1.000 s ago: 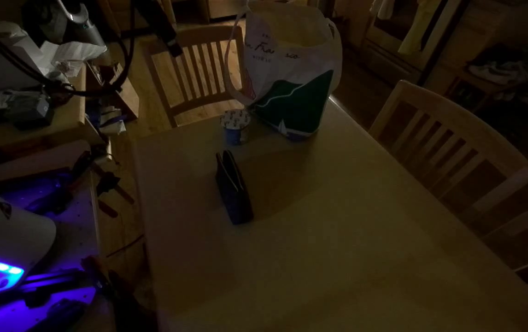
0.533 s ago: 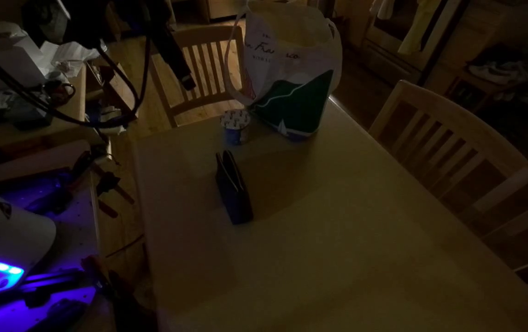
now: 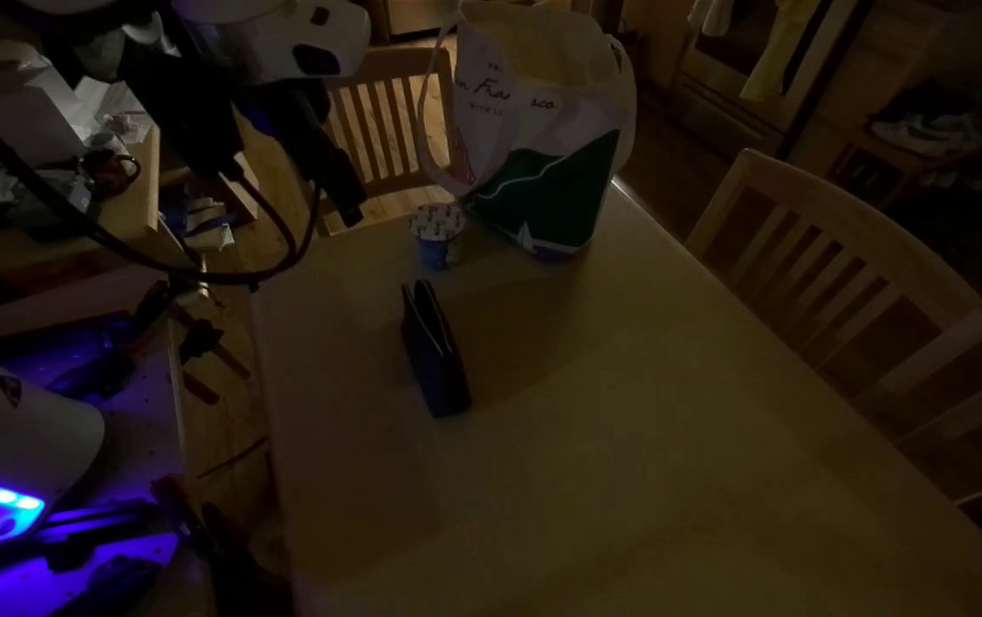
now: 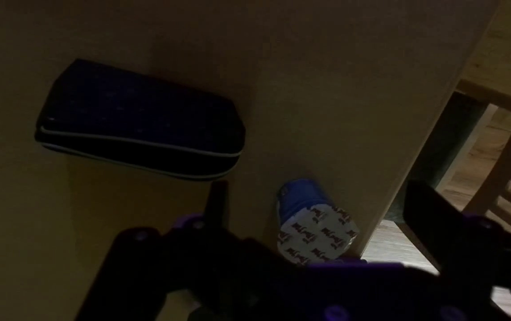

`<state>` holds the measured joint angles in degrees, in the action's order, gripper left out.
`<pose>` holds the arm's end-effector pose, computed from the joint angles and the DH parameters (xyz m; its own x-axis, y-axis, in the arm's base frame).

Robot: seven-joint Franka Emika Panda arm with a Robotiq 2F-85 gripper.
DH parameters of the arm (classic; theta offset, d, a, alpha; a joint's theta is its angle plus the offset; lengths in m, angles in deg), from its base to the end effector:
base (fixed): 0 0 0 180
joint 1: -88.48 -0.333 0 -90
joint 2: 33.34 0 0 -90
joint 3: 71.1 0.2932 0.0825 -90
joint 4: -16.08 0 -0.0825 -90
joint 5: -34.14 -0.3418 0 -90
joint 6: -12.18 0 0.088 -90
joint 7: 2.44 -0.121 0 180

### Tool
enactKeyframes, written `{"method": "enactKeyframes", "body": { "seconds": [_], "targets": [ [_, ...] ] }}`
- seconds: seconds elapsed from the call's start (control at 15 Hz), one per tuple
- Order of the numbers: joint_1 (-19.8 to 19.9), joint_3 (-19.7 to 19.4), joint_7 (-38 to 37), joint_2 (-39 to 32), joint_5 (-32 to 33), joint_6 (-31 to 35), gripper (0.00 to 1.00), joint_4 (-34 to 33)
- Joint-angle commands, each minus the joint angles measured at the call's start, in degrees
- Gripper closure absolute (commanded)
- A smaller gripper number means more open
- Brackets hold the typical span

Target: Lay the bag on its side

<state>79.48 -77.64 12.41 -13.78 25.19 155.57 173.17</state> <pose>0.3706 0.0188 0.3284 0.9767 0.1764 0.1222 0.1905 -0.9749 -0.1149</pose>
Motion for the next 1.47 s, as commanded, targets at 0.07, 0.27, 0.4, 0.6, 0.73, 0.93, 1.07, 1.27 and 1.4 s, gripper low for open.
{"method": "enactKeyframes", "body": {
  "seconds": [0.07, 0.27, 0.4, 0.6, 0.73, 0.93, 1.07, 1.27, 1.4],
  "targets": [
    [-1.50, -1.58, 8.42, -1.03, -3.71, -4.03, 0.00, -1.31],
    [-2.31, -4.11, 19.54, -1.93, -6.39, -8.62, 0.00, -1.95],
    [-2.08, -5.63, 26.75, -2.56, -7.57, -12.71, 0.00, -2.80],
    [-0.44, -6.25, 36.37, -4.21, -5.98, -17.62, 0.00, -4.31],
    [0.28, -5.81, 40.35, -5.51, -6.10, -22.12, 0.00, -6.06],
    [1.82, -4.00, 38.46, -4.36, -6.09, -20.63, 0.00, -4.75],
    [1.37, -3.99, 45.68, -5.25, -3.69, -20.77, 0.00, -5.17],
    [2.09, -3.70, 54.42, -7.41, -1.81, -17.68, 0.00, -4.89],
    [2.44, -4.11, 61.80, -9.48, -2.89, -15.84, 0.00, -5.26]
  ]
}}
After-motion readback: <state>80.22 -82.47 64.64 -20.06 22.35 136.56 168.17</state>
